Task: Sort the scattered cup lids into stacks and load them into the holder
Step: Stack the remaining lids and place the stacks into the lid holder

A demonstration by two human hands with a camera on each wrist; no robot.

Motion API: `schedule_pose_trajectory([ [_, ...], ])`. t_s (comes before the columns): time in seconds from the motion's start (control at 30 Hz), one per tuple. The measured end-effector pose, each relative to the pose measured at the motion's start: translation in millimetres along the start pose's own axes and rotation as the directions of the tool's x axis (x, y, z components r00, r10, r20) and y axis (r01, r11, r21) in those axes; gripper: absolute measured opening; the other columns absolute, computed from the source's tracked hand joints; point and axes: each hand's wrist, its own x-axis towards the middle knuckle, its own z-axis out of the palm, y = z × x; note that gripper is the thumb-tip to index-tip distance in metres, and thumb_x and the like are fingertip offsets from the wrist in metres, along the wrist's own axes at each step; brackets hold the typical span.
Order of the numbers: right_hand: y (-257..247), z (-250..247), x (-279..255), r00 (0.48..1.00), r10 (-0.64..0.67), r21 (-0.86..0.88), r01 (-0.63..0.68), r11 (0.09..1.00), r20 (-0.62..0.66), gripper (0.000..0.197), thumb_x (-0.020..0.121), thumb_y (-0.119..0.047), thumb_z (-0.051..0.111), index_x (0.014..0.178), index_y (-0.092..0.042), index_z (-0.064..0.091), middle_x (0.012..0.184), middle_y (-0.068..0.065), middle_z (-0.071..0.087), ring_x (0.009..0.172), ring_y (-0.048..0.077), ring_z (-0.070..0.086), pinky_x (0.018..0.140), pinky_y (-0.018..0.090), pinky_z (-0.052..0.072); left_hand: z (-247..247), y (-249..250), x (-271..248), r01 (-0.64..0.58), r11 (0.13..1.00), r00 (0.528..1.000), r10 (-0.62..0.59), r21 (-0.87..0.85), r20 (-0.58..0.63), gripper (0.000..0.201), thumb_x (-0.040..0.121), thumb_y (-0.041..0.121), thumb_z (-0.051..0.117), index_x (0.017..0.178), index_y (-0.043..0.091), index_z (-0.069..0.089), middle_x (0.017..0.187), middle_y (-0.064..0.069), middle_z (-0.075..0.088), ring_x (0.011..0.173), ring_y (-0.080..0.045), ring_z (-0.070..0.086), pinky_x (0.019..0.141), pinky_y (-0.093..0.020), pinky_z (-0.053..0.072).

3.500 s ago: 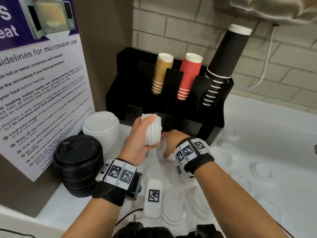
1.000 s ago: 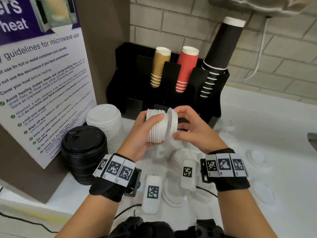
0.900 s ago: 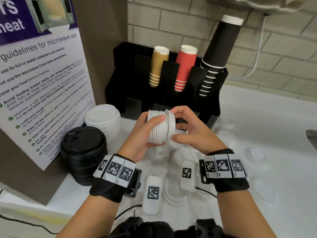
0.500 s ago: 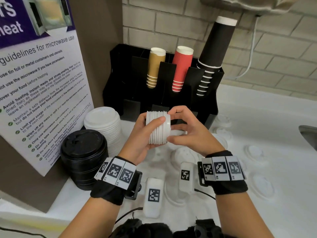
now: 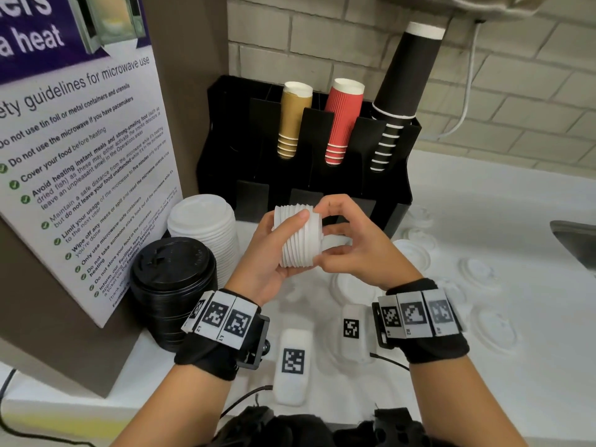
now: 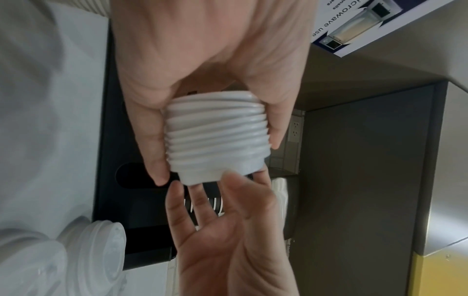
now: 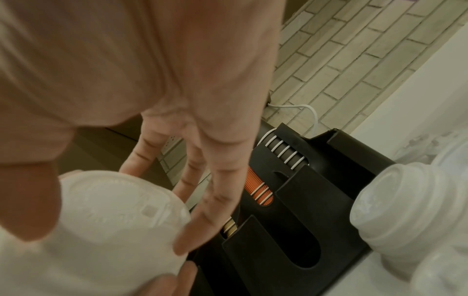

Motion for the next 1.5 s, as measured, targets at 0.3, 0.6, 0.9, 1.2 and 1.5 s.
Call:
schedule_pose_trajectory([
  [0.3, -1, 4, -6, 0.999, 0.035, -0.034, -0.034, 0.999, 0.031, 0.059, 0.073, 0.005, 0.072, 0.119, -0.024, 0.048, 0.119, -0.013, 0.049, 0.105, 0.009, 0.056, 0.074, 0.028, 0.057, -9, -1, -3, 0.061, 0.997, 0.996, -0.063, 0.038, 0.059, 0.070, 0.070, 0.044, 0.072, 0.133, 0.022, 0.051, 0.126, -0.013, 0.063, 0.111, -0.031, 0.065, 0.074, -0.041, 0.059],
  [0.6, -6, -8, -10, 0.888, 0.407, -0.614, -0.201, 0.763, 0.216, 0.066, 0.066, -0.037, 0.085, 0.117, -0.028, 0.044, 0.114, -0.006, 0.051, 0.102, 0.013, 0.056, 0.077, 0.022, 0.050, -12, -7, 4, -0.028, 0.995, 0.998, 0.023, -0.091, -0.059, 0.054, 0.063, 0.038, 0.072, 0.114, 0.029, 0.055, 0.118, -0.003, 0.059, 0.105, -0.022, 0.061, 0.075, -0.042, 0.059],
  [0.9, 17, 26, -45, 0.672, 0.653, -0.933, 0.185, 0.309, 0.349, 0.082, 0.064, -0.024, 0.085, 0.129, -0.022, 0.036, 0.121, 0.006, 0.040, 0.102, 0.027, 0.050, 0.067, 0.034, 0.044, -11, -18, 5, 0.000, 0.996, 1.000, -0.001, -0.087, -0.011, 0.058, 0.061, 0.038, 0.071, 0.116, 0.030, 0.054, 0.119, -0.002, 0.057, 0.105, -0.022, 0.059, 0.070, -0.037, 0.058],
  [1.2, -9, -26, -33, 0.918, 0.367, -0.688, -0.167, 0.706, 0.154, 0.061, 0.062, -0.031, 0.078, 0.111, -0.035, 0.043, 0.108, -0.006, 0.046, 0.096, 0.017, 0.052, 0.076, 0.031, 0.049, -11, -16, 5, -0.120, 0.984, 0.992, 0.116, -0.131, -0.041, 0.052, 0.070, 0.029, 0.074, 0.116, 0.034, 0.051, 0.121, 0.002, 0.057, 0.108, -0.019, 0.057, 0.079, -0.036, 0.054],
  [1.5, -22, -17, -32, 0.991, 0.029, -0.092, -0.041, 0.995, -0.129, 0.055, 0.070, 0.000, 0.075, 0.113, -0.025, 0.052, 0.110, -0.010, 0.055, 0.101, 0.012, 0.058, 0.075, 0.036, 0.059, -4, -14, -1, 0.006, 0.996, 0.987, 0.009, -0.092, 0.159, 0.052, 0.072, 0.032, 0.068, 0.122, 0.032, 0.056, 0.122, -0.002, 0.064, 0.104, -0.019, 0.065, 0.075, -0.035, 0.058],
])
